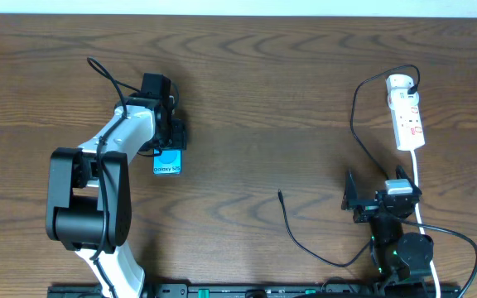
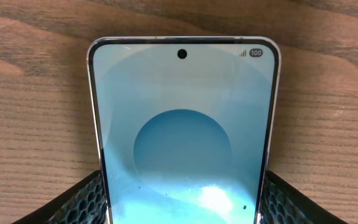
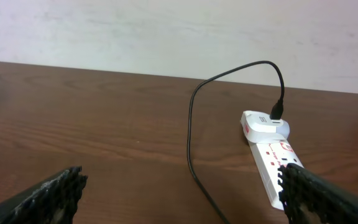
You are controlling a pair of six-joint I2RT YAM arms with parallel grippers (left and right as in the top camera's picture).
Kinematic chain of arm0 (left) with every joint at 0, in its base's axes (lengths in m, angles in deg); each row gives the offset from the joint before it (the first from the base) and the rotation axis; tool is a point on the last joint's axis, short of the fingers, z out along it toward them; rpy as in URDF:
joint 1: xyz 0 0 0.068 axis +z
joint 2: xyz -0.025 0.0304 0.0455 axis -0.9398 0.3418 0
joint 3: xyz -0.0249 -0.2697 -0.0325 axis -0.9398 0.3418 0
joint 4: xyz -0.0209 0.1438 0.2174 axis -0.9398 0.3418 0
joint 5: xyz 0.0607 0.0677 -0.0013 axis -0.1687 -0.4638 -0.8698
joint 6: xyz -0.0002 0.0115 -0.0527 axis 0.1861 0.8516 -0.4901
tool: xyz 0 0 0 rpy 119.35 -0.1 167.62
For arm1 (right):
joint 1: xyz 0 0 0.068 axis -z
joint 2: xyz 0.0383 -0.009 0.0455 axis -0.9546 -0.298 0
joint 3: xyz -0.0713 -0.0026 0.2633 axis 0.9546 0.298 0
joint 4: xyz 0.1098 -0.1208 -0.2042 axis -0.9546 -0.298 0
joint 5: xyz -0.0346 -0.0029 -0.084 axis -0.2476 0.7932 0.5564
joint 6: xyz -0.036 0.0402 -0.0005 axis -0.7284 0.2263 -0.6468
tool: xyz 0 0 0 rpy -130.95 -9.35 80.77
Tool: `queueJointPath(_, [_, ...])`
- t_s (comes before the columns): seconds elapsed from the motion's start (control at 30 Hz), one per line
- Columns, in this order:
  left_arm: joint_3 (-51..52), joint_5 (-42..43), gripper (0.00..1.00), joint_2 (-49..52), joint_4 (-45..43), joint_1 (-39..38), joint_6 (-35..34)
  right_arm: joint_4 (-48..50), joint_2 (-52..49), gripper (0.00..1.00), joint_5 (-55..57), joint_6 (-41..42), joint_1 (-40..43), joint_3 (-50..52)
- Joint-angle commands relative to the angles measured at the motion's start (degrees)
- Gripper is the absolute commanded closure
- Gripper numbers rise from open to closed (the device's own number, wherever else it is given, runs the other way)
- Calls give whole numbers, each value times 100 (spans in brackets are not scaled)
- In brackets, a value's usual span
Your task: Plug charger to phone and switch on socket
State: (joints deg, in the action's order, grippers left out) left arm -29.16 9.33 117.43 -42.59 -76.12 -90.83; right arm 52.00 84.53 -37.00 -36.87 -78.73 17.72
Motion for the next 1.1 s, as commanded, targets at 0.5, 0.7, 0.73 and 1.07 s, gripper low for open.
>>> queueJointPath(0.5, [105, -11, 93, 173, 125, 20, -11, -22, 26, 1, -11, 9, 7, 7])
queueJointPath(0.7, [105, -11, 92, 173, 125, 20, -11, -22, 26, 1, -11, 9, 7, 7])
queueJointPath(0.73, [105, -11, 93, 173, 125, 20, -11, -22, 26, 1, -11, 11, 7, 7])
queueJointPath(1.07, [-46, 101, 93, 101, 125, 20, -33, -22, 26, 1, -11, 11, 7, 7])
